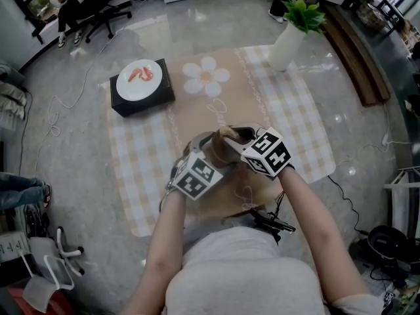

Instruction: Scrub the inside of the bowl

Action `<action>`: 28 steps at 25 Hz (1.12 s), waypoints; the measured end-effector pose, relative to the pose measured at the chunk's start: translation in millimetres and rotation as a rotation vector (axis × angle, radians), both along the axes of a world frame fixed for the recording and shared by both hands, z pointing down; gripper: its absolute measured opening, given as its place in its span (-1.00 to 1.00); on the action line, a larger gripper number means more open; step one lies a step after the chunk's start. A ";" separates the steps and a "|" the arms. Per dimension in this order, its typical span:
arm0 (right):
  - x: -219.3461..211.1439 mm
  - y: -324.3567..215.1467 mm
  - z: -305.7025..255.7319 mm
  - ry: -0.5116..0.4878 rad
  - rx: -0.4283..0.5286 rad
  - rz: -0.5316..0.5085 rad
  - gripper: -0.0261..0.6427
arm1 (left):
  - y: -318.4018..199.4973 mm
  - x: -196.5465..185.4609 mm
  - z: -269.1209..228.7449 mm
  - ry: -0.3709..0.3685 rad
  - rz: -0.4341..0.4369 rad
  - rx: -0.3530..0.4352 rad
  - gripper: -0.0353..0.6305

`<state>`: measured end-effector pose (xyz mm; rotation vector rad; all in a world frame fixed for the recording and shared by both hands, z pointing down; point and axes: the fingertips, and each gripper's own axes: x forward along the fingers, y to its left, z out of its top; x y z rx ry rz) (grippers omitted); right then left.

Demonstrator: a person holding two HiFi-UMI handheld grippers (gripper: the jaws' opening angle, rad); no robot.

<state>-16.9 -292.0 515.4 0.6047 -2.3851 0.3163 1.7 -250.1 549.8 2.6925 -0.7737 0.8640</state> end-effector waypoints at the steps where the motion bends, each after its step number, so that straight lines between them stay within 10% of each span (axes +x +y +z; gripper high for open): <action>1: 2.6 -1.1 0.0 0.012 -0.002 0.002 -0.64 | -0.2 0.1 -0.1 0.000 0.000 0.001 0.41; 28: -1.3 16.8 1.6 -0.024 -0.052 -0.037 -0.64 | -0.7 0.1 0.1 0.001 0.000 -0.003 0.41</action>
